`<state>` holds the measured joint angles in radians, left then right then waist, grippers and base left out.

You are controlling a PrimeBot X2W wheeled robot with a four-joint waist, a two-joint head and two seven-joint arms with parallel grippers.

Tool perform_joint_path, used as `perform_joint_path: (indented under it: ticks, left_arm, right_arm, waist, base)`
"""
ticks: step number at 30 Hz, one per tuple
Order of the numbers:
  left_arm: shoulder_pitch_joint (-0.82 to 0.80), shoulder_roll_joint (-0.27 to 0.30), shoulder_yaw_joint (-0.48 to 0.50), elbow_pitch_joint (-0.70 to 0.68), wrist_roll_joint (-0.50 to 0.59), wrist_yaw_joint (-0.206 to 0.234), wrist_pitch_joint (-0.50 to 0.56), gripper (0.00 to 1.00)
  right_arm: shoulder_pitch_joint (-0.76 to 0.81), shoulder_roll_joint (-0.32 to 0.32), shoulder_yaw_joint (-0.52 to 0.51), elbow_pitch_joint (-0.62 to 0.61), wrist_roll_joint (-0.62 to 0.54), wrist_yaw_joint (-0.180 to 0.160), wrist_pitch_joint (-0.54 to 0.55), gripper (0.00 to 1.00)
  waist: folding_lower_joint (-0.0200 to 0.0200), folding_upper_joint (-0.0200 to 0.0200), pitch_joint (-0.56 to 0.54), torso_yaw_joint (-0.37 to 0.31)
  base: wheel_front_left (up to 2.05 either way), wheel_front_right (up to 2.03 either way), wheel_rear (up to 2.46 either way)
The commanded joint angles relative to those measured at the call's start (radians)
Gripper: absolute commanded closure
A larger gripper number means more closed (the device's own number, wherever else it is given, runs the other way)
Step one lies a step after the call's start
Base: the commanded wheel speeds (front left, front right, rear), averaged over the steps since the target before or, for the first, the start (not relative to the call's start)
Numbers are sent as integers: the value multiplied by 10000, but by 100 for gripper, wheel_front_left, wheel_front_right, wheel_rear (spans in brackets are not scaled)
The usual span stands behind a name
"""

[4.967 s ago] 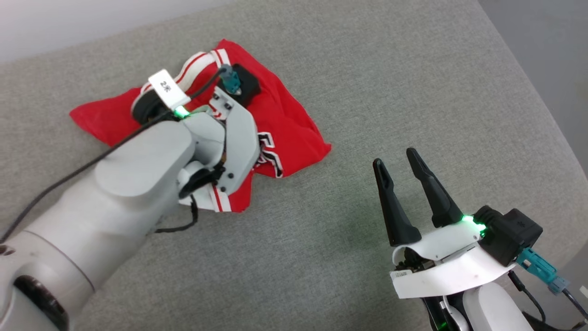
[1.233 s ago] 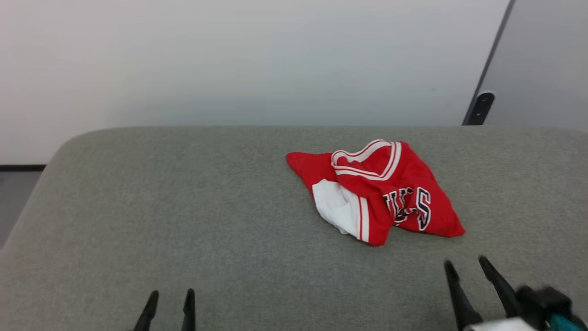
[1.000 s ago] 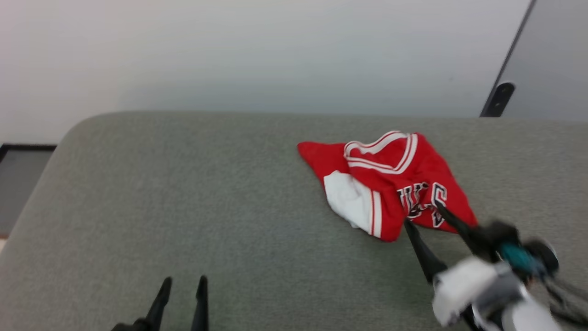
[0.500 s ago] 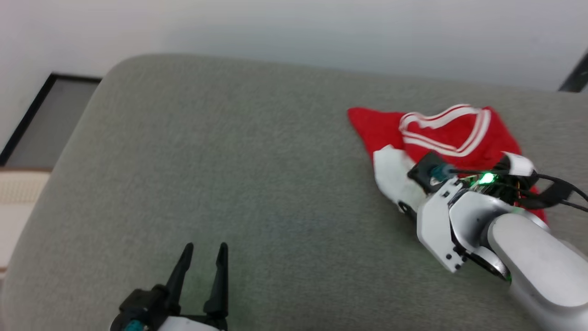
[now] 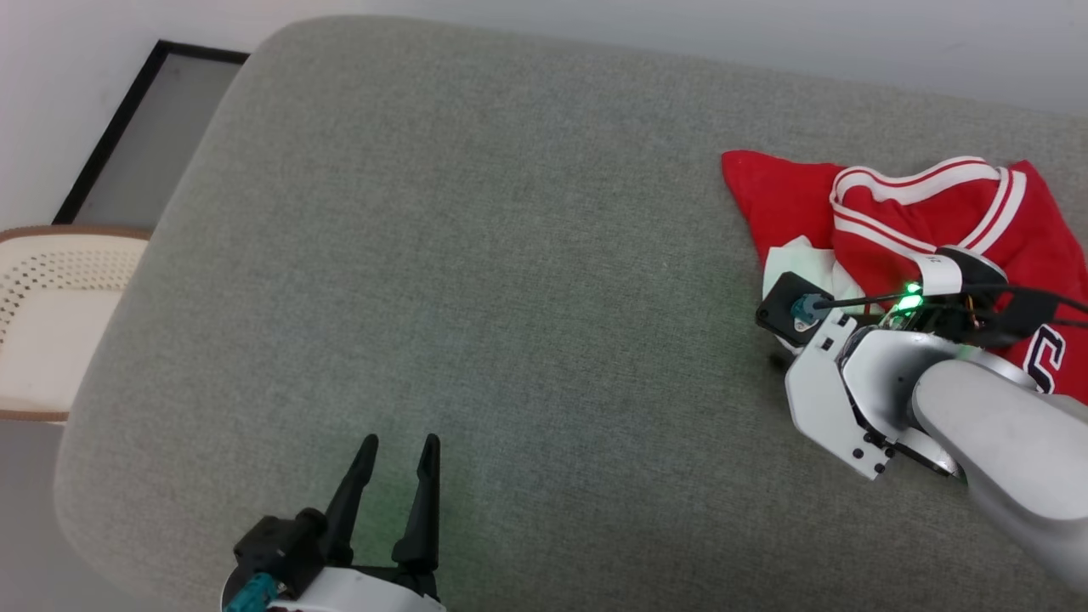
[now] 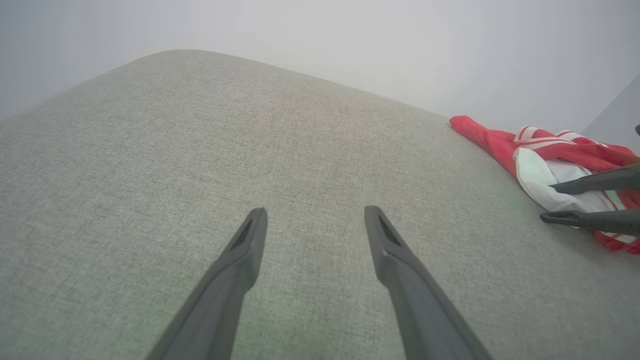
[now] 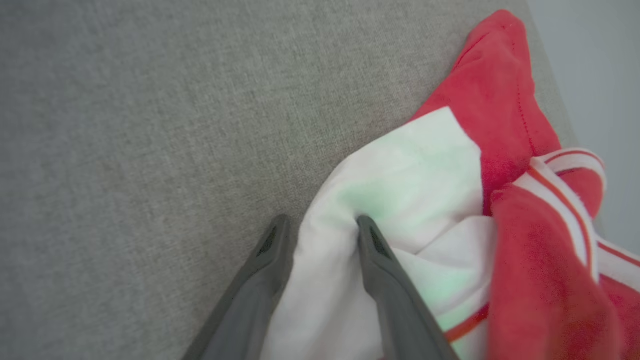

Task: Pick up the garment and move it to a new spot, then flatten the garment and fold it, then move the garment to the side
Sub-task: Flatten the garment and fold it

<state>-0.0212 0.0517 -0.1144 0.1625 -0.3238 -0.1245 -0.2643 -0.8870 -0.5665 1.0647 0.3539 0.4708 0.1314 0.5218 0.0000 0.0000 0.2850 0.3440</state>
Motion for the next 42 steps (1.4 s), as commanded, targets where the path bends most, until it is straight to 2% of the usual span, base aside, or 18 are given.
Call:
perform_joint_path:
  ticks: [1, 5, 11, 15, 20, 22, 23, 30, 34, 42]
  left_arm:
    - [-143, -17, 27, 35, -76, -39, -2, 0]
    - [-163, -17, 76, 94, -125, -54, -2, 0]
    - [-100, -14, 198, 166, -2, -60, 0, 0]
    - [36, -14, 387, 176, 172, -57, 0, 0]
    - [82, -15, 563, 134, 376, -68, -2, 0]
    - [70, -15, 577, 100, 468, -71, -2, 0]
    - [70, -15, 577, 100, 468, -71, -2, 0]
    - [-61, 63, 499, 35, 580, -67, -1, 0]
    - [-131, 105, 449, 26, 578, -68, -1, 0]
    - [-284, 256, 381, 51, 573, -69, -1, 0]
  right_arm:
    - [-78, -42, 143, 164, -91, -14, -101, 100]
    - [-192, 101, -24, 334, -113, -14, -476, 100]
    - [120, 356, -1300, 283, 234, -14, -1263, 100]
    - [690, 760, -2979, -141, 913, -14, -1830, 100]
    - [1424, 978, -5082, -876, 1192, -14, -2230, 100]
    - [1625, 944, -5994, -1130, 1048, -14, -2378, 100]
    - [1625, 944, -5994, -1130, 1048, -14, -2378, 100]
    - [3018, 1253, -9879, -1386, 410, -14, -2725, 100]
    - [4104, 1810, -11809, -1295, -28, -13, -2865, 100]
    - [5172, 2800, -13760, -899, -692, -13, -3404, 100]
  waist:
    - [0, 0, 81, 50]
    - [0, 0, 63, -55]
    - [0, 0, -133, -349]
    - [0, 0, -346, -716]
    - [0, 0, -508, -1260]
    - [0, 0, -520, -1475]
    - [0, 0, -520, -1475]
    - [0, 0, -437, -2023]
    - [0, 0, -292, -2224]
    - [0, 0, -54, -2455]
  base:
    - [0, 0, 0]
    - [0, 0, 0]
    - [0, 0, 0]
    - [0, 0, 0]
    - [0, 0, 0]
    - [0, 0, 0]
    - [0, 0, 0]
    - [0, 0, 0]
    - [0, 0, 0]
    - [0, 0, 0]
